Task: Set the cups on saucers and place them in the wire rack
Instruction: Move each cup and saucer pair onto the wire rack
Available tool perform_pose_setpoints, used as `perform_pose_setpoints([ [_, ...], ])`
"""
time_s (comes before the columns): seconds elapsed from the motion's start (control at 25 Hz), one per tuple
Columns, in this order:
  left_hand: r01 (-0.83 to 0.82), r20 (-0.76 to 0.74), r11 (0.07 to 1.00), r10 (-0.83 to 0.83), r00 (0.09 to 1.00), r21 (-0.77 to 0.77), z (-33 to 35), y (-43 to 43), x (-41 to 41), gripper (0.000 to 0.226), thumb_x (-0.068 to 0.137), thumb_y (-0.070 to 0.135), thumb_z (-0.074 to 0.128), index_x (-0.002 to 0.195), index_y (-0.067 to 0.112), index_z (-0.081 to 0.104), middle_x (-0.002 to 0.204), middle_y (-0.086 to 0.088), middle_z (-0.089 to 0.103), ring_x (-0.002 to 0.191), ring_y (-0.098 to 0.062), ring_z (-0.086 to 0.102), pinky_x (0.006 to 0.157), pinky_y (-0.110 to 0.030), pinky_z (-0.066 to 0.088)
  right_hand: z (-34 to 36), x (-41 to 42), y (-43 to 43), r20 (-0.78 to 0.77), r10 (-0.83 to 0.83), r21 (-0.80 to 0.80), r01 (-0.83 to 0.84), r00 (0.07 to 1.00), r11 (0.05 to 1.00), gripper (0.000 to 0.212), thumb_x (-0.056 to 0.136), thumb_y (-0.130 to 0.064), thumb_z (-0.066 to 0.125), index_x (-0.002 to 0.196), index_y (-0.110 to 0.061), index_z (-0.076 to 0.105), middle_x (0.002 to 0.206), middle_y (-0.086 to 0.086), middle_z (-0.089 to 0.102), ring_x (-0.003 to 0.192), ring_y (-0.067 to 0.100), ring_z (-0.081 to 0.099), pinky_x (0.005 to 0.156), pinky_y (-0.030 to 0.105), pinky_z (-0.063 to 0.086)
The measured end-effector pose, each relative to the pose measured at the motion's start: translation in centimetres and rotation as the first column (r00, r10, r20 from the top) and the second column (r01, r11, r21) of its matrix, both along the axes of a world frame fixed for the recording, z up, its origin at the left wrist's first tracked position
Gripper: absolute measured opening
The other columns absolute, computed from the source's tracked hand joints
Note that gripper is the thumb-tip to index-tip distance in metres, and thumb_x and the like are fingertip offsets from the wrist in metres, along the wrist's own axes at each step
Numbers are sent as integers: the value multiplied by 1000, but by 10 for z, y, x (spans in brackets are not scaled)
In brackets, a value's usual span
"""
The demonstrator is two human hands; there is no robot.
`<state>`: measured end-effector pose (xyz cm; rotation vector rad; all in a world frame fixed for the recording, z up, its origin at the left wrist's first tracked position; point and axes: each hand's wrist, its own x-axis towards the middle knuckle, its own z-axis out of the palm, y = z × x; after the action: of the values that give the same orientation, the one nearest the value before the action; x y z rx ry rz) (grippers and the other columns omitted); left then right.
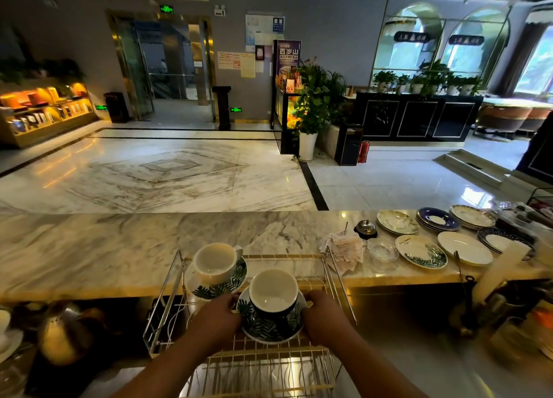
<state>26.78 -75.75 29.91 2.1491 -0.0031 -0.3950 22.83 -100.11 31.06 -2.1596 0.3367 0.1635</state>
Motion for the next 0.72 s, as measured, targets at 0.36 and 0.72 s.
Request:
perform_pose_setpoints([
  [0.36,-22,5,999,22,1000,-40,0,-3,-6,43,77,28,80,117,30,64,93,13,71,74,-9,77,71,-37,66,2,-3,5,52,53,-138,-45,997,989,15,94,-16,66,108,-17,69,79,-9,66,75,11,72,70,36,65],
  [0.72,75,404,919,-242,882,387,16,14,-46,39,92,50,58,130,43,55,127,12,68,106,-5,64,89,-34,56,10,-56,9,192,89,-357,-15,977,934,31,99,-21,56,129,-25,60,111,-6,66,91,6,66,77,24,58],
])
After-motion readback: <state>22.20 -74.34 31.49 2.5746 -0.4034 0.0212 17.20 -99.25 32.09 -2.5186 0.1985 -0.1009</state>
